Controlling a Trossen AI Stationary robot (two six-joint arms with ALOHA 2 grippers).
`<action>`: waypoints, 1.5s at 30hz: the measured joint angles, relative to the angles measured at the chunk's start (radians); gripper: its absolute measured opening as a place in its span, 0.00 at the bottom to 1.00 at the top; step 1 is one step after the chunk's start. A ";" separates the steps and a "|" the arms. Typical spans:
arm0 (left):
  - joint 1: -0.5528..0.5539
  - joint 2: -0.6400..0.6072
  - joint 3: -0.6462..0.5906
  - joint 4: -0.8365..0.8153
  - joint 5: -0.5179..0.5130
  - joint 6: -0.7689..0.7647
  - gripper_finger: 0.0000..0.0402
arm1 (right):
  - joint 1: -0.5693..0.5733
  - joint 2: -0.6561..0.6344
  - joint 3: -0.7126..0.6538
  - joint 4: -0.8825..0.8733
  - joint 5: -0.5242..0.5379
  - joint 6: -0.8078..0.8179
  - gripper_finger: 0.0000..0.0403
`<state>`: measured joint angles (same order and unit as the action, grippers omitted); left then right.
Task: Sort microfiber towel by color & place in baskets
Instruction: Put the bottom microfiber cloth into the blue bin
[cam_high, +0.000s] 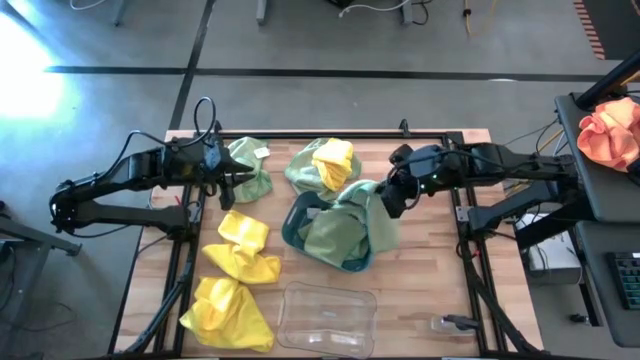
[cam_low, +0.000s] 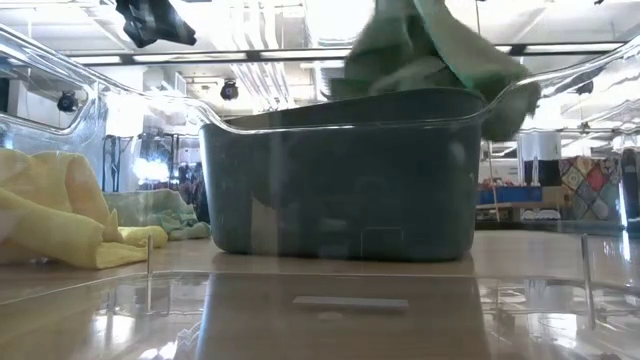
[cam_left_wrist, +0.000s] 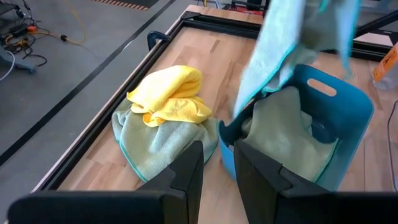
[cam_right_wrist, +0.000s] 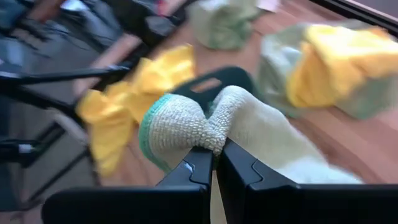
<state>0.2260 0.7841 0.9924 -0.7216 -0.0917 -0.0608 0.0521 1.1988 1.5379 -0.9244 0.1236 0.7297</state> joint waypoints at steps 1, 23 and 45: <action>0.000 0.000 0.000 0.000 0.000 0.000 0.19 | 0.000 0.002 0.000 0.033 -0.017 -0.010 0.02; 0.000 0.000 0.000 -0.045 -0.004 0.053 0.19 | 0.002 0.015 0.059 0.391 -0.155 -0.085 0.02; 0.000 0.000 0.000 -0.058 -0.004 0.079 0.19 | 0.047 0.225 0.058 0.167 -0.136 -0.075 0.02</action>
<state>0.2263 0.7837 0.9924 -0.7800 -0.0956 0.0183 0.0992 1.4235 1.5955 -0.7572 -0.0125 0.6542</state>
